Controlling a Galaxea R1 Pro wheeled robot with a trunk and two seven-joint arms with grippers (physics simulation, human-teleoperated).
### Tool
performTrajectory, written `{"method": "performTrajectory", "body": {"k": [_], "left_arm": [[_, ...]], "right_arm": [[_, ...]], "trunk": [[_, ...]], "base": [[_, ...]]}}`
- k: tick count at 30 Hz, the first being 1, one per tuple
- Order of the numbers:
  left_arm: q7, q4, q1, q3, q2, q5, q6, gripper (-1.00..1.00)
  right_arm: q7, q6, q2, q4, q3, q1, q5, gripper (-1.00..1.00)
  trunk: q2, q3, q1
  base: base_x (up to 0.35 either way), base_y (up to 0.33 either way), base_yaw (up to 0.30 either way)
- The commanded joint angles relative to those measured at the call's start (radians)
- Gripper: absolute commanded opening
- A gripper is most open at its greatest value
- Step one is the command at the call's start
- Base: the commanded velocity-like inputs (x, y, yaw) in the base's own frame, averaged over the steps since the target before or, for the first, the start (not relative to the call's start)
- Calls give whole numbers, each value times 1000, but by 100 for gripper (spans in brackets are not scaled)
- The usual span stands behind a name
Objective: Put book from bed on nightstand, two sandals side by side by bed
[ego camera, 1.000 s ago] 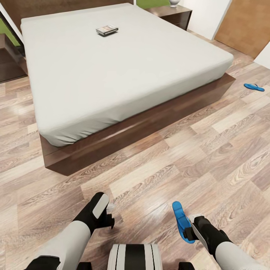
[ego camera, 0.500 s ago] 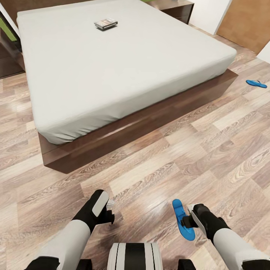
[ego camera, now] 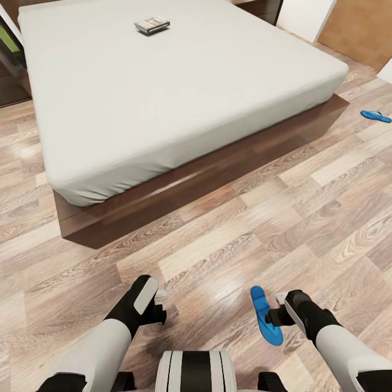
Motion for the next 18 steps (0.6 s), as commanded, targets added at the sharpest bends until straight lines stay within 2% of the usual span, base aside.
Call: {"method": "performTrajectory", "body": {"k": [1,18], "left_arm": [[9,-1,0,-1,0,9,2,100],[9,-3,0,-2,0,8,2,100]], "right_arm": [[8,5,-3,-2,6,-1,0,100],[24,3,-5,-3,7,-4,-2,100]], "trunk": [[0,-2,0],[0,-30,0]], "base": [[0,0,0],[0,0,0]]}}
